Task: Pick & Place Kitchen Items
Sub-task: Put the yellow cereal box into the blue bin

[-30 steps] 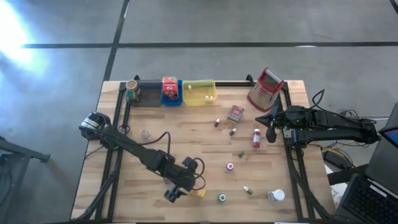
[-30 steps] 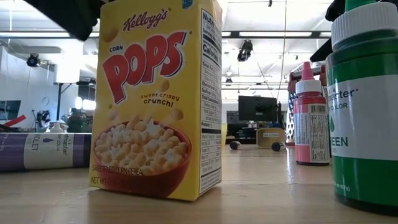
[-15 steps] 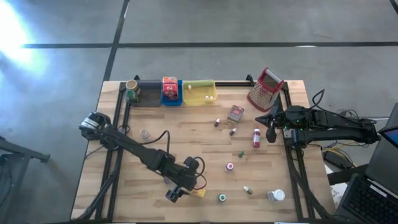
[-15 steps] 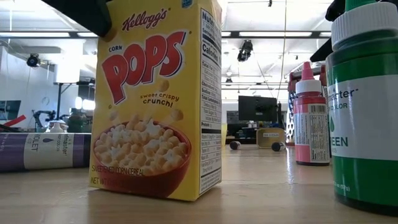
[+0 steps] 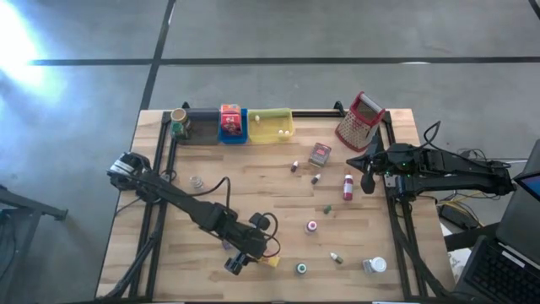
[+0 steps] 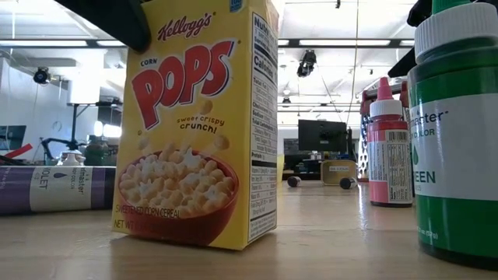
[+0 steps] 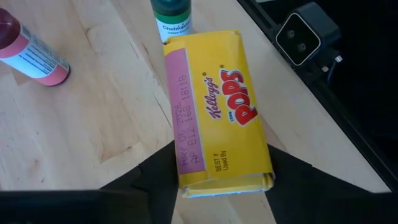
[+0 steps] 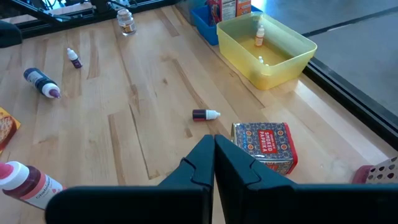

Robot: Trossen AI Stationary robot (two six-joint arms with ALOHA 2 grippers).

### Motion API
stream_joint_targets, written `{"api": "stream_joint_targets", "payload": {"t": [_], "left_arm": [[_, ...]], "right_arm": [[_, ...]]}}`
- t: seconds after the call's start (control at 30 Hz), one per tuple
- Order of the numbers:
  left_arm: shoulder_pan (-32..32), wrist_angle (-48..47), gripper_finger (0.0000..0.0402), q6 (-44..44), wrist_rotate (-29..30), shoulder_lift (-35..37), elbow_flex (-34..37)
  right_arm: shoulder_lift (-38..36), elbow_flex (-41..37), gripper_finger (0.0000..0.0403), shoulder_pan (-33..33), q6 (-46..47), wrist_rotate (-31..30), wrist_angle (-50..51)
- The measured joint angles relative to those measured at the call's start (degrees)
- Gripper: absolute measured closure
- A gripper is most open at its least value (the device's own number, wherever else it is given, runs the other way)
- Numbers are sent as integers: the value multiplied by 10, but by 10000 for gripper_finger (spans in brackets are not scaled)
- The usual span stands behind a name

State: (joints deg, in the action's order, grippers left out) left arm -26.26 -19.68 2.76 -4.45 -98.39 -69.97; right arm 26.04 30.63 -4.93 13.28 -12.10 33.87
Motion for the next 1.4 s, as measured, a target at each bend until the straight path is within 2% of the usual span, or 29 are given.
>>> {"api": "stream_joint_targets", "payload": {"t": [0.4,0.7,0.8,0.93,1.07,1.23,1.4], "left_arm": [[0,-10,213,8,6,11,0],[14,-109,213,52,156,114,0],[39,-138,213,69,176,157,0],[96,-172,213,95,174,210,0],[181,-203,213,112,162,254,0],[308,-225,213,142,90,292,1],[433,-233,213,197,-16,308,11]], "right_arm": [[0,0,394,0,0,0,0],[0,0,394,0,0,0,0],[0,0,394,0,0,0,0],[0,0,394,0,0,0,0],[0,0,394,0,0,0,0],[0,0,394,0,0,0,0],[0,0,394,0,0,0,0]]}}
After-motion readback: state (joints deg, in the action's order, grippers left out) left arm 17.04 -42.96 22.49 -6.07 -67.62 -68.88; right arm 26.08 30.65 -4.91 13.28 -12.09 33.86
